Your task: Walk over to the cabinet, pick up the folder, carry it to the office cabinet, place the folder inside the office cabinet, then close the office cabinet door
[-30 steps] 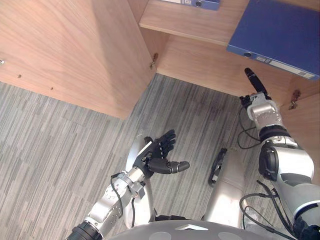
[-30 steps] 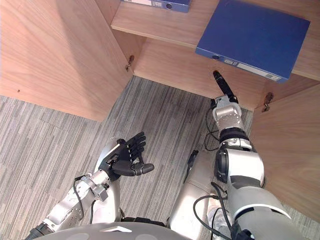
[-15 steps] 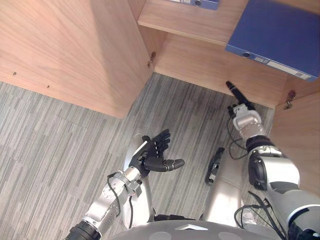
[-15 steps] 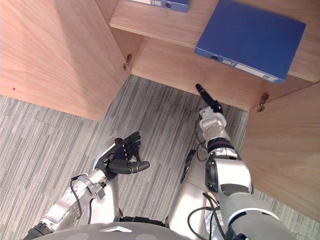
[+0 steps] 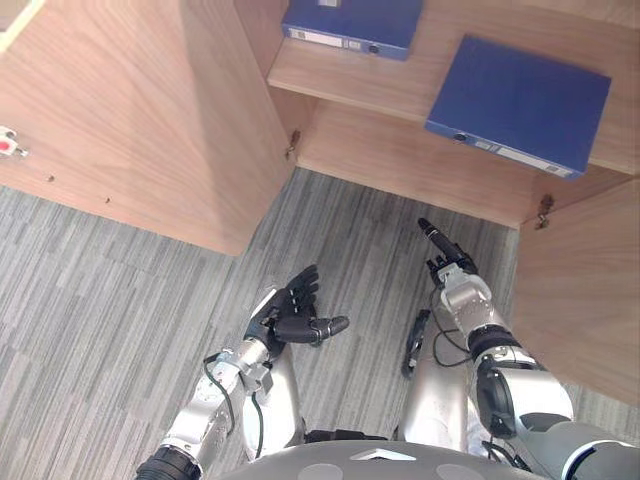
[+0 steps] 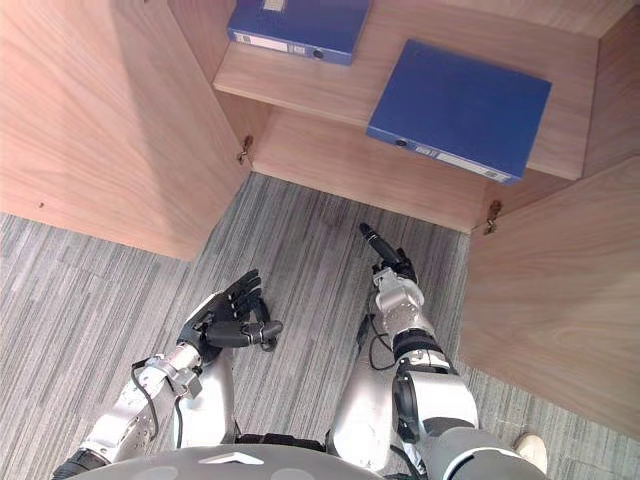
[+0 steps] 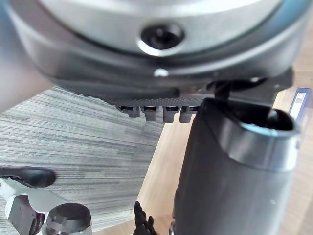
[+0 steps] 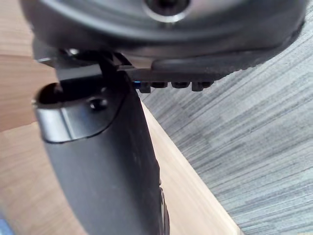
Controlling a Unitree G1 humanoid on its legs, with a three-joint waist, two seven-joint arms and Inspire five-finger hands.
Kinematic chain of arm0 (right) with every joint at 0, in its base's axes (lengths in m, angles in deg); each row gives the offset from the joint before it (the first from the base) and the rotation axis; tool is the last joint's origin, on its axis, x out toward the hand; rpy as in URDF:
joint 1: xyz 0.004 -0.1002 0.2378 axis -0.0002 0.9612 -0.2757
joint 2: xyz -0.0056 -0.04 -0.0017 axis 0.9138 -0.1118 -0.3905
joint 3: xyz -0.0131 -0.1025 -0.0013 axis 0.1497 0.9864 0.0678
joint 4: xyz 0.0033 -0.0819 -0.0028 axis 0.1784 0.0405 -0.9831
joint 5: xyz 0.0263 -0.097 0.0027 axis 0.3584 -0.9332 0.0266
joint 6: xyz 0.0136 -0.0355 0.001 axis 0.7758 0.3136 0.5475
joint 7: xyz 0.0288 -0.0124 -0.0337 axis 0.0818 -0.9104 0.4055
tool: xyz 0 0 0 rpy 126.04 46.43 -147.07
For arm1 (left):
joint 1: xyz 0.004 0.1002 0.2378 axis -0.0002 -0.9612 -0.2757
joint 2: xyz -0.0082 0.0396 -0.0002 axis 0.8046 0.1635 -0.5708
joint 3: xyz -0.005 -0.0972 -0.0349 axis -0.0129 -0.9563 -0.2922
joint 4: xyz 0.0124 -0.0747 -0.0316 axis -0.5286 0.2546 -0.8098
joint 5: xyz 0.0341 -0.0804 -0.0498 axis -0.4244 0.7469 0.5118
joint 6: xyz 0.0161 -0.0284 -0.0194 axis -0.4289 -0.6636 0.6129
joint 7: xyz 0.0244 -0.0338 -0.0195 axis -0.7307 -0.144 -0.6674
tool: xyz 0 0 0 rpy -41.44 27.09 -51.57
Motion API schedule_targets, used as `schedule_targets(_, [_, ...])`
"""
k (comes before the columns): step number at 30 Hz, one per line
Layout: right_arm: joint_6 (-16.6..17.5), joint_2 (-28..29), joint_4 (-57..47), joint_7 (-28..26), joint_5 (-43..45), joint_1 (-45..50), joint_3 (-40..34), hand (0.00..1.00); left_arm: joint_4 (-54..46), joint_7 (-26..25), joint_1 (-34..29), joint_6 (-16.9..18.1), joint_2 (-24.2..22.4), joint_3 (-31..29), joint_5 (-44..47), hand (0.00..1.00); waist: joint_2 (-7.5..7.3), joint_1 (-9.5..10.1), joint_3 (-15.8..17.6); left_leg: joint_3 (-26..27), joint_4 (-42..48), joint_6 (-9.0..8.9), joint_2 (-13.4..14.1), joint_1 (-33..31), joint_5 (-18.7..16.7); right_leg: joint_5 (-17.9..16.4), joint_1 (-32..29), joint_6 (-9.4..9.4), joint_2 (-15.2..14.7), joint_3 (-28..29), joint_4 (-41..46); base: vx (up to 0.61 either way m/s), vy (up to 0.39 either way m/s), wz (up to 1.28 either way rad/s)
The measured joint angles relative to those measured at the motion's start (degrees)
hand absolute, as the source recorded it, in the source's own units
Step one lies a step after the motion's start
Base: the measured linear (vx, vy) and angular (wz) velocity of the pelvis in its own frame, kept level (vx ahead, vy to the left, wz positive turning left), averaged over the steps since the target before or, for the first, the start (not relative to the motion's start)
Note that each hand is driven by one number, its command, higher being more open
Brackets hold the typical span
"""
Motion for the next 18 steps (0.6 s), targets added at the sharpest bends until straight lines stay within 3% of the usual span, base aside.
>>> schedule_targets(9, [0.2,4.9,-3.1,-2.1,-4.3,6.2,-0.4,1.0,1.8,-0.1,-2.5,-0.2,-3.7,-2.8,-3.6,1.0,-0.89,0.14,-0.6,2.6,-12.2,-0.3,-2.0,9.2,4.7,5.3,8.7,0.0,1.0,-2.1,-12.3,0.02,0.022,-0.02])
schedule_targets(18, [0.2,6.3,-5.7,-2.6,-5.2,9.1,-0.4,1.0,3.6,-1.3,-2.9,-0.2,-7.6,-8.0,-6.0,1.0,-1.39,0.07,-0.9,3.5,-13.6,-0.56,-2.0,12.3,4.9,6.1,11.0,-0.05,1.5,-1.5,-13.9,0.0,-0.001,-0.06])
